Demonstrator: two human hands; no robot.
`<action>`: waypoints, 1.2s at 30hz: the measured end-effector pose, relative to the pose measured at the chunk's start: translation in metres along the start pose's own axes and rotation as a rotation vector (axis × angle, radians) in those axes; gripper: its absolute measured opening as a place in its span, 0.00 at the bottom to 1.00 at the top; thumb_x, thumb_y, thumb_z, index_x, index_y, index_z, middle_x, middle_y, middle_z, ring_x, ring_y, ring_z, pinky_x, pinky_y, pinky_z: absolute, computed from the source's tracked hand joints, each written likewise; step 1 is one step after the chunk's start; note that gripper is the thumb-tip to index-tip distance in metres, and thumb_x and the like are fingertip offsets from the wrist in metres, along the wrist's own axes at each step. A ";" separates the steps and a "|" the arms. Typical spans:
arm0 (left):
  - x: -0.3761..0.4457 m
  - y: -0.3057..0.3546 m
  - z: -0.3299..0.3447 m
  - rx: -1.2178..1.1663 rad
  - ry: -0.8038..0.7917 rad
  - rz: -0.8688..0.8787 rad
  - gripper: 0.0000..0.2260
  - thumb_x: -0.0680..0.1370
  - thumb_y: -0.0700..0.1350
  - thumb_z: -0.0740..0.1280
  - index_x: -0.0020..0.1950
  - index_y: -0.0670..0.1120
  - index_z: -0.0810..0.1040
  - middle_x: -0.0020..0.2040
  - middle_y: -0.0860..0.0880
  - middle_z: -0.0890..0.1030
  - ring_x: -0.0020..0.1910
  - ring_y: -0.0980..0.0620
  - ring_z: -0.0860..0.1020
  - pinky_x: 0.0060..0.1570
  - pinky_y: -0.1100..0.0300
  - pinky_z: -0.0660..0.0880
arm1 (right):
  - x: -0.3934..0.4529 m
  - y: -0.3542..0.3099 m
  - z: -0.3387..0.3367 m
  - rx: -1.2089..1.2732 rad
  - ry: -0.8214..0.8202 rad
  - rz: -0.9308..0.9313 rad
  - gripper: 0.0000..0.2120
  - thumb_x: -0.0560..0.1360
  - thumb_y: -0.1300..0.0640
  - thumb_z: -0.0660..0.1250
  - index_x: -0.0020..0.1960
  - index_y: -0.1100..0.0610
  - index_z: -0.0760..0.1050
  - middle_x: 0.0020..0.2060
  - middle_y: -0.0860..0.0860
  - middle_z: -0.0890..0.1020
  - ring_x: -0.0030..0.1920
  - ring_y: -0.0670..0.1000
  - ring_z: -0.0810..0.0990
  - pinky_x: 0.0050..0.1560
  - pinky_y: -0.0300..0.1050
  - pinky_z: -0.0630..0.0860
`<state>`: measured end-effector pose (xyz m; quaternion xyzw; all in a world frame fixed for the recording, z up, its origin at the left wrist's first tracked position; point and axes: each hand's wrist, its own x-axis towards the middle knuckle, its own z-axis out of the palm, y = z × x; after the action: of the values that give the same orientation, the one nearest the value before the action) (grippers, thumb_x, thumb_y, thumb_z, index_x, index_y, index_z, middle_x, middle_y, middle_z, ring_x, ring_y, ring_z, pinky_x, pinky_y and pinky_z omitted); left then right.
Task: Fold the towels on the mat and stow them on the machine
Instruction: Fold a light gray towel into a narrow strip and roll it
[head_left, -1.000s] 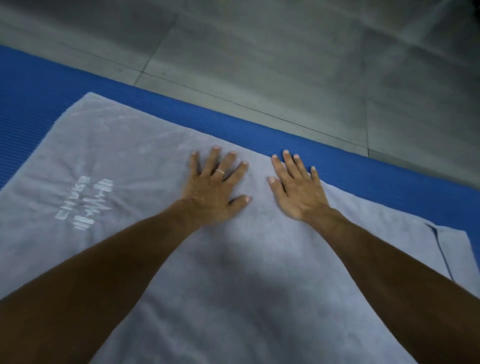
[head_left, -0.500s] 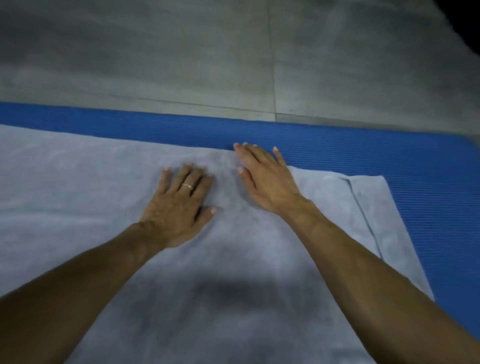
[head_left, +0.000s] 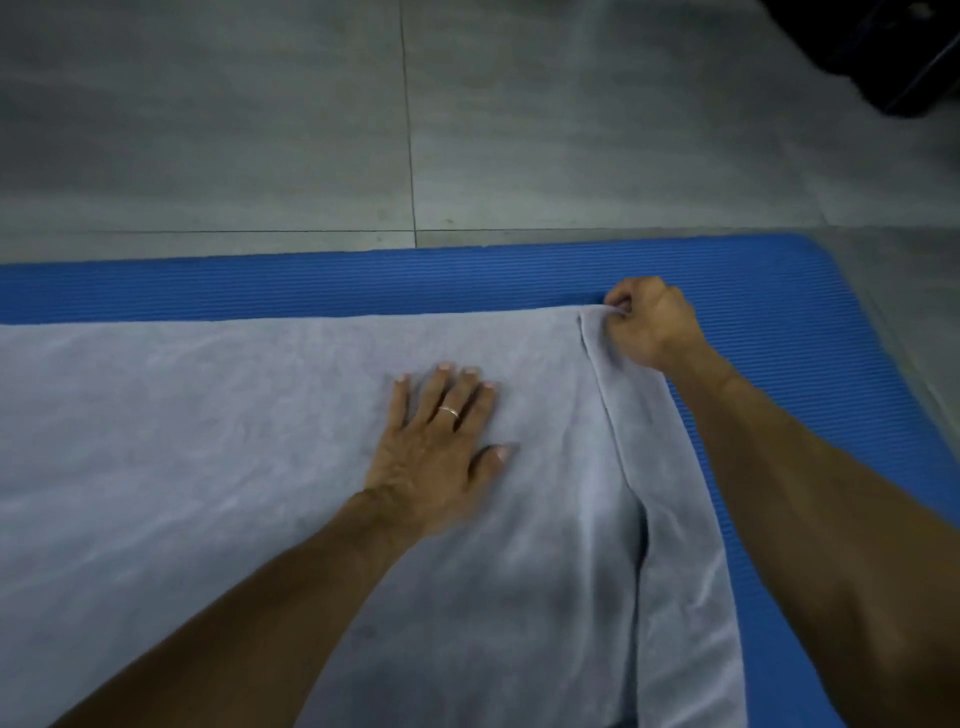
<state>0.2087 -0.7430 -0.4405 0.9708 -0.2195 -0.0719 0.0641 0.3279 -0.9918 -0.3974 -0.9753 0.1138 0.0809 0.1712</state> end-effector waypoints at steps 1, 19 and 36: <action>0.003 -0.001 -0.002 -0.001 -0.005 0.002 0.32 0.79 0.62 0.44 0.75 0.46 0.66 0.75 0.45 0.65 0.76 0.41 0.59 0.72 0.36 0.51 | -0.002 0.000 0.001 -0.014 0.011 0.008 0.16 0.75 0.58 0.63 0.62 0.53 0.77 0.58 0.54 0.79 0.62 0.57 0.74 0.65 0.54 0.70; 0.125 0.084 -0.039 0.200 0.061 0.603 0.15 0.79 0.39 0.59 0.63 0.49 0.74 0.59 0.48 0.76 0.58 0.47 0.73 0.57 0.53 0.66 | -0.267 0.033 0.059 -0.224 0.294 0.269 0.08 0.68 0.56 0.68 0.47 0.57 0.78 0.40 0.53 0.78 0.41 0.56 0.74 0.44 0.52 0.68; 0.144 0.127 -0.053 0.265 -0.142 0.702 0.09 0.76 0.36 0.61 0.53 0.46 0.69 0.53 0.46 0.76 0.48 0.44 0.76 0.41 0.52 0.70 | -0.331 0.076 0.030 0.190 0.014 0.727 0.10 0.80 0.54 0.57 0.54 0.59 0.73 0.47 0.53 0.73 0.46 0.57 0.74 0.49 0.51 0.72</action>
<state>0.2932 -0.9141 -0.3847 0.8290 -0.5500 -0.0836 -0.0566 -0.0130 -0.9867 -0.3842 -0.8515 0.4607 0.1187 0.2205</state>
